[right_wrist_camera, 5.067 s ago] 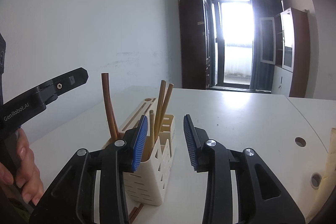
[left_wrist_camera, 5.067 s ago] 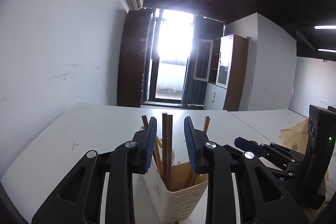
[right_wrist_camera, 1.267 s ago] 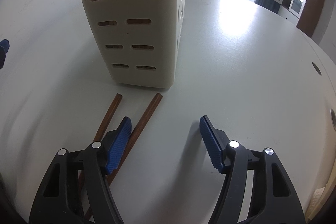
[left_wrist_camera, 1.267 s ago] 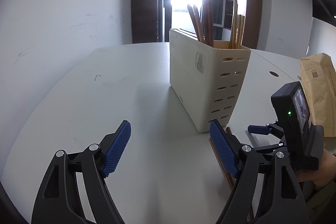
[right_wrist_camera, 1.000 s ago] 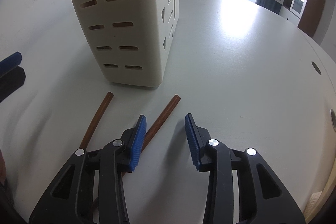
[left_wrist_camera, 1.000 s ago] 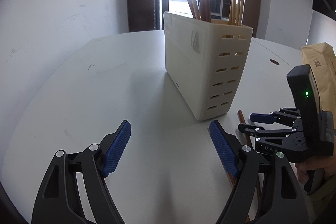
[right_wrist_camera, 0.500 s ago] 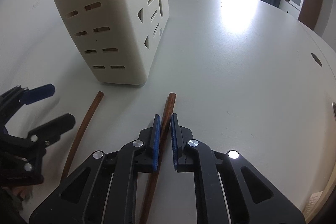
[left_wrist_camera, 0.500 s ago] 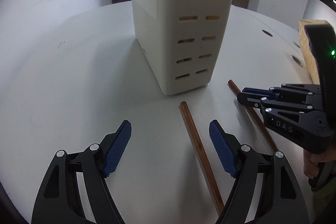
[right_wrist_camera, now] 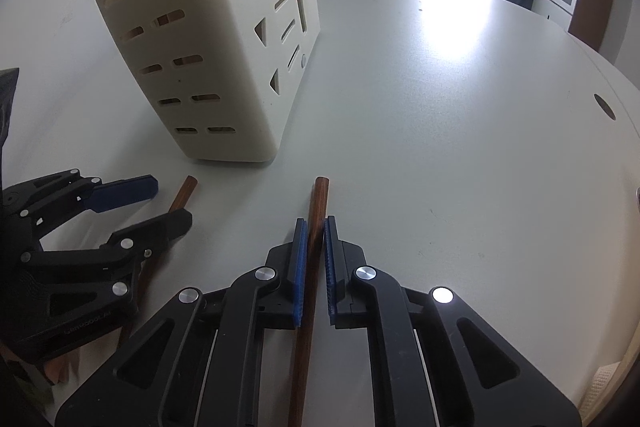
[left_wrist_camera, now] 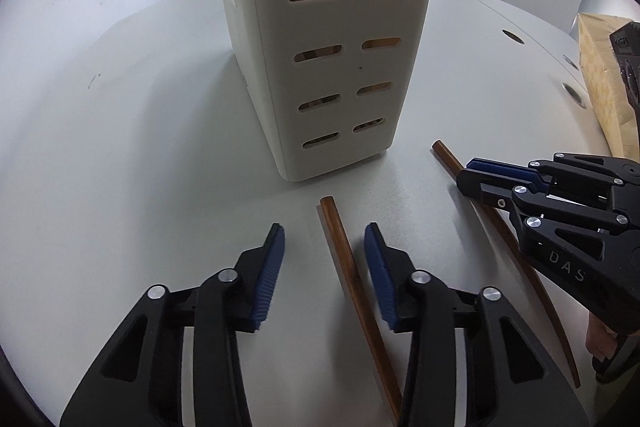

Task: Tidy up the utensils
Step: 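Grasp and lift a dark chopstick with the left tool while the right grasps another, then lower both dark chopsticks into the cream holder with both tools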

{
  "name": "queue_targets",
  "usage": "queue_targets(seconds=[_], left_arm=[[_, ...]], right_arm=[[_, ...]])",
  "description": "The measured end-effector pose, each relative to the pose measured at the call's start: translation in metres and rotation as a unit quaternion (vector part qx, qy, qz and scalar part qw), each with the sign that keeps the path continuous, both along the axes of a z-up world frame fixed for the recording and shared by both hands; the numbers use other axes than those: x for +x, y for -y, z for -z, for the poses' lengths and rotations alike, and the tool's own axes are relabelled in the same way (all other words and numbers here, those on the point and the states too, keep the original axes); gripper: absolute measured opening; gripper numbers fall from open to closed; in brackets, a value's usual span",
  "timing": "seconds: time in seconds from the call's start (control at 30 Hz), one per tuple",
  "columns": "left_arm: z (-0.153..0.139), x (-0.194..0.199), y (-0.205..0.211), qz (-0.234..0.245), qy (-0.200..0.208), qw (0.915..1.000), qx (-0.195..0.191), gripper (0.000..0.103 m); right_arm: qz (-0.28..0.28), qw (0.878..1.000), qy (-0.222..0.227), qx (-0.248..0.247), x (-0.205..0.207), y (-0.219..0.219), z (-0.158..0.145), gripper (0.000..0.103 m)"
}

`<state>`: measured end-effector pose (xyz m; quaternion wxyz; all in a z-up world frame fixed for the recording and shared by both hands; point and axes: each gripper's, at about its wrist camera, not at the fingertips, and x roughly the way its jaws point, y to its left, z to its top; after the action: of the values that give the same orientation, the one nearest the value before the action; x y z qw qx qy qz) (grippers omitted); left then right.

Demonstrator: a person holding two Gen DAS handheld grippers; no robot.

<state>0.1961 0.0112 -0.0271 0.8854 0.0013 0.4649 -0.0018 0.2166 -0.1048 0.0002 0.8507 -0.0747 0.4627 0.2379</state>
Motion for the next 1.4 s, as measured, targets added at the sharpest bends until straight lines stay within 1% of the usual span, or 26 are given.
queue_targets(seconds=[0.03, 0.13, 0.27, 0.37, 0.47, 0.57, 0.73, 0.83, 0.97, 1.1, 1.23, 1.3, 1.4], left_arm=[[0.0, 0.001, 0.001, -0.001, -0.004, 1.0, 0.002, 0.033], [-0.002, 0.005, 0.005, 0.012, -0.02, 0.9996, 0.016, 0.011], [-0.002, 0.005, 0.003, 0.009, -0.018, 0.9995, 0.023, 0.008], [-0.003, 0.006, 0.001, 0.005, -0.019, 0.9996, 0.018, 0.007], [-0.004, 0.001, -0.004, 0.005, -0.013, 0.9998, 0.014, 0.007], [-0.017, -0.01, -0.009, 0.004, 0.013, 0.9999, 0.005, 0.007], [-0.05, -0.032, -0.017, 0.002, 0.077, 0.9967, -0.025, 0.007], [-0.064, -0.044, -0.019, -0.001, 0.105, 0.9941, -0.026, 0.007], [-0.076, -0.053, -0.019, -0.001, 0.123, 0.9921, -0.025, 0.007], [-0.093, -0.065, -0.018, -0.002, 0.153, 0.9878, -0.027, 0.007], [-0.116, -0.082, -0.022, -0.007, 0.194, 0.9805, -0.034, 0.007], [-0.126, -0.086, -0.021, -0.008, 0.204, 0.9783, -0.034, 0.007], [-0.135, -0.091, -0.02, -0.009, 0.218, 0.975, -0.041, 0.007]], right_arm=[[0.0, 1.0, 0.0, 0.0, 0.0, 0.0, 0.0, 0.01], [0.001, 1.0, -0.001, 0.002, -0.001, 0.001, 0.0, 0.01], [-0.001, 1.0, 0.003, -0.004, -0.004, 0.0, -0.001, 0.009], [0.019, 1.0, 0.008, -0.002, -0.003, 0.001, 0.0, 0.008], [0.012, 1.0, 0.007, 0.002, -0.004, -0.001, -0.002, 0.008], [0.006, 1.0, 0.021, 0.004, -0.01, -0.003, -0.01, 0.008], [-0.004, 0.999, 0.048, 0.012, -0.022, -0.006, -0.029, 0.008], [-0.005, 0.997, 0.071, 0.009, -0.03, -0.007, -0.039, 0.008], [-0.007, 0.995, 0.094, 0.02, -0.039, -0.006, -0.05, 0.008], [0.003, 0.992, 0.123, 0.039, -0.05, -0.001, -0.068, 0.008], [0.011, 0.985, 0.156, 0.071, -0.061, 0.007, -0.091, 0.008], [0.012, 0.982, 0.17, 0.085, -0.064, 0.007, -0.104, 0.008], [0.009, 0.978, 0.179, 0.104, -0.072, 0.006, -0.119, 0.008]])
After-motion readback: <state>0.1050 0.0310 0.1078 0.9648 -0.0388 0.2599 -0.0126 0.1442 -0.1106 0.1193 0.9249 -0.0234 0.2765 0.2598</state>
